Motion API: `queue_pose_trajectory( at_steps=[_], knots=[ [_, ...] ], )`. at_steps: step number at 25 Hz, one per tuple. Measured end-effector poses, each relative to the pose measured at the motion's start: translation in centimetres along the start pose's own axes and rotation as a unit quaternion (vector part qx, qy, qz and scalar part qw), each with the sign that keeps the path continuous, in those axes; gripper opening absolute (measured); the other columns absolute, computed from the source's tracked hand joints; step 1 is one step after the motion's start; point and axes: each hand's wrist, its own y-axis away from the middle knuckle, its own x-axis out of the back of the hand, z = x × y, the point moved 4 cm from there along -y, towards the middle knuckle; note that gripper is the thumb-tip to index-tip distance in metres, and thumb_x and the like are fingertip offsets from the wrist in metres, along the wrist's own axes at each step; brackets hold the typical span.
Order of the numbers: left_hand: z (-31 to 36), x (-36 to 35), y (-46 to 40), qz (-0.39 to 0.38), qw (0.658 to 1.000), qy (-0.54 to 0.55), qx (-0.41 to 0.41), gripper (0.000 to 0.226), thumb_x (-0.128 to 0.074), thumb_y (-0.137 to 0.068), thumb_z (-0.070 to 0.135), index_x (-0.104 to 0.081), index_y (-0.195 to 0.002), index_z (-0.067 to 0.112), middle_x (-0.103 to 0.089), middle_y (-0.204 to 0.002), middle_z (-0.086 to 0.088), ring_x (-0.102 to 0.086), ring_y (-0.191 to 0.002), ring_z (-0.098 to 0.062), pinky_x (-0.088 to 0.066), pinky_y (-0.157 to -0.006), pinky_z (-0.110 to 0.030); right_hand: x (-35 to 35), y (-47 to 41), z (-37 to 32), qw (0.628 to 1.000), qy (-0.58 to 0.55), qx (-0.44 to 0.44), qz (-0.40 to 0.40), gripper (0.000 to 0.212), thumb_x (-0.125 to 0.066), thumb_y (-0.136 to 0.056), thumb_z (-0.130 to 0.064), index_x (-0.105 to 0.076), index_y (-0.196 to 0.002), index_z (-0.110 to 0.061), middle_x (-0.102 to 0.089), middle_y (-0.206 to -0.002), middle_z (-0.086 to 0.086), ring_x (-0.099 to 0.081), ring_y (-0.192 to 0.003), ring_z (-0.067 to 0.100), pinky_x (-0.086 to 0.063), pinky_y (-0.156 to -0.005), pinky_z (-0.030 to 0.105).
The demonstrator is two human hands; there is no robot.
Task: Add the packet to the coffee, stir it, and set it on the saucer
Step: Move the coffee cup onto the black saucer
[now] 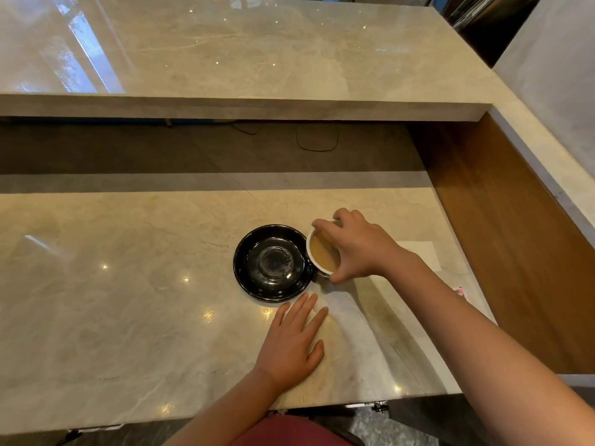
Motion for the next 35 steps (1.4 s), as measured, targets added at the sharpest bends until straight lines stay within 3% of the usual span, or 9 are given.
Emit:
queue_pose_trajectory(
  at_steps=[15, 35],
  knots=[
    [0.1, 0.4, 0.0, 0.020, 1.000, 0.019, -0.012, 0.054, -0.045, -0.088, 0.037, -0.047, -0.137, 0.015, -0.043, -0.142, -0.013, -0.030, -0.134, -0.027, -0.025, -0.108, -0.044, -0.6, -5.8, -7.5, 0.997, -0.016, 0.077, 0.003, 0.099, -0.075, -0.055, -0.047, -0.023, -0.137, -0.028, -0.034, -0.132, 0.013, -0.034, -0.116, 0.031, -0.043, -0.078, 0.039],
    [0.1, 0.3, -0.1, 0.027, 0.999, 0.016, -0.014, 0.055, -0.045, -0.088, 0.038, -0.047, -0.138, 0.015, -0.042, -0.143, -0.014, -0.027, -0.135, -0.028, -0.016, -0.109, -0.043, -1.5, -6.1, -8.5, 0.996, 0.002, 0.085, -0.032, 0.096, -0.074, -0.058, -0.047, -0.025, -0.137, -0.026, -0.035, -0.132, 0.014, -0.035, -0.116, 0.031, -0.044, -0.079, 0.041]
  ],
)
